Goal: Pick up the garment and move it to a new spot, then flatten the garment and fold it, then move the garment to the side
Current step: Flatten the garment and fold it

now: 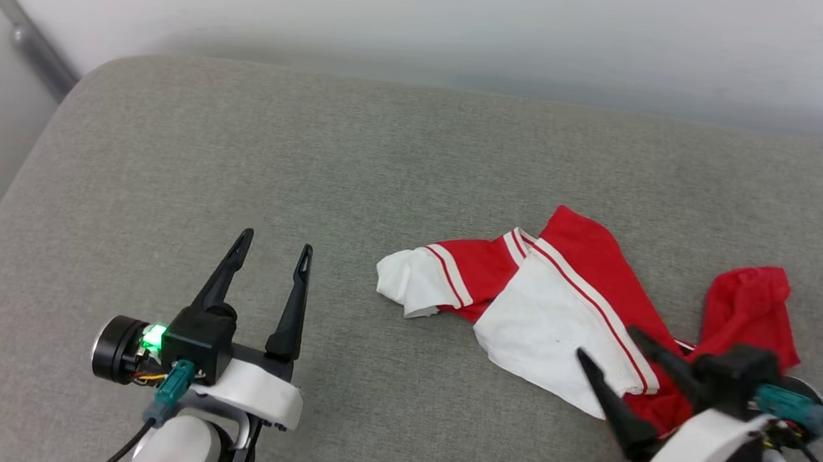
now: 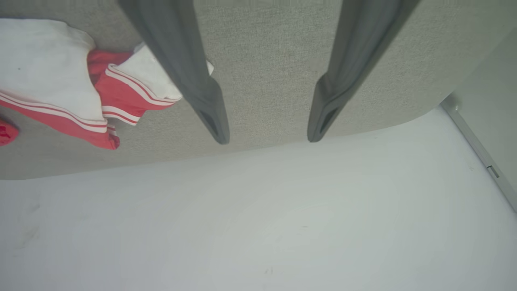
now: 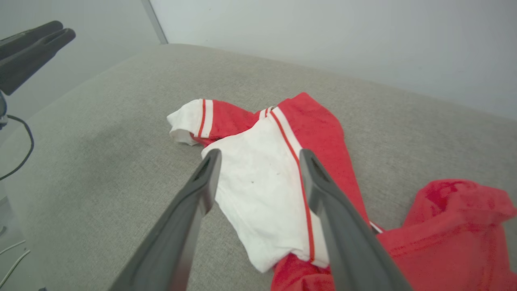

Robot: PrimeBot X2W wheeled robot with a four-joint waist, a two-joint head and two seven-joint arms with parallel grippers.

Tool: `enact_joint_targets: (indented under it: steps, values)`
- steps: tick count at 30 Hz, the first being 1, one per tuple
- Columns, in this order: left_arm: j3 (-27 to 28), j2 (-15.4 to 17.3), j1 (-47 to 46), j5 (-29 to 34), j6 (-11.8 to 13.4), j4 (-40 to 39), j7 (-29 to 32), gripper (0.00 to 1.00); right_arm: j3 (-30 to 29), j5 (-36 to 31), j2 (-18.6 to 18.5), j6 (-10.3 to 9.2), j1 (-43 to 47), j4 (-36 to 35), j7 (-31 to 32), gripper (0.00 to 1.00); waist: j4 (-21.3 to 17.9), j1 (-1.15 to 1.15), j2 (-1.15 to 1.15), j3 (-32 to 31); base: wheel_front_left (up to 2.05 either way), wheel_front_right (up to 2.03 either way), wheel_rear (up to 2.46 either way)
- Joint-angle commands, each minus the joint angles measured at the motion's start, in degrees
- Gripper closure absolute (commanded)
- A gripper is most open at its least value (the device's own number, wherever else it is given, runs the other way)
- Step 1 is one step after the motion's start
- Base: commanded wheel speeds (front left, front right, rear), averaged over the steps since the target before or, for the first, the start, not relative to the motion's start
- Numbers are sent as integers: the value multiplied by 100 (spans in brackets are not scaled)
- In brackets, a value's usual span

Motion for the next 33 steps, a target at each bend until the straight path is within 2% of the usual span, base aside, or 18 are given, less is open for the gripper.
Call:
enact_joint_targets:
  steps: [1,6,10,19,27,28,29,30,33]
  values:
    - [35,-30,94,71,-30,-71,-11,0,238,116,-151,-1,-180,-41,284,0,102,0,0,-1,0,0,0]
    - [88,-161,154,210,-211,-158,-13,0,1105,367,-630,-2,-693,178,1385,0,341,0,0,64,0,0,0]
    - [124,-294,72,286,-362,-116,-14,0,1509,485,-716,-2,-1104,482,1974,0,573,0,0,159,0,0,0]
    - [230,-625,12,448,-567,-64,-14,0,1676,590,-795,-2,-1655,1267,2698,0,1012,0,0,479,0,0,0]
    - [413,-846,-52,588,-715,-6,-15,0,1789,844,-813,-2,-1558,1627,3127,0,1195,0,0,729,0,0,0]
    - [489,-912,-86,640,-771,28,-15,0,1894,868,-872,-2,-1485,1756,3235,50,1200,0,0,775,0,0,0]
    - [507,-940,-94,655,-780,43,-15,0,1943,876,-891,-2,-1468,1799,3259,95,1195,0,0,781,0,0,0]
    - [520,-964,-103,663,-805,58,-15,0,1994,883,-916,-2,-1455,1826,3274,100,1187,0,0,784,0,0,0]
    - [589,-998,-146,714,-865,108,-15,0,2062,921,-904,7,-1505,1781,3102,100,1122,0,0,743,0,0,0]
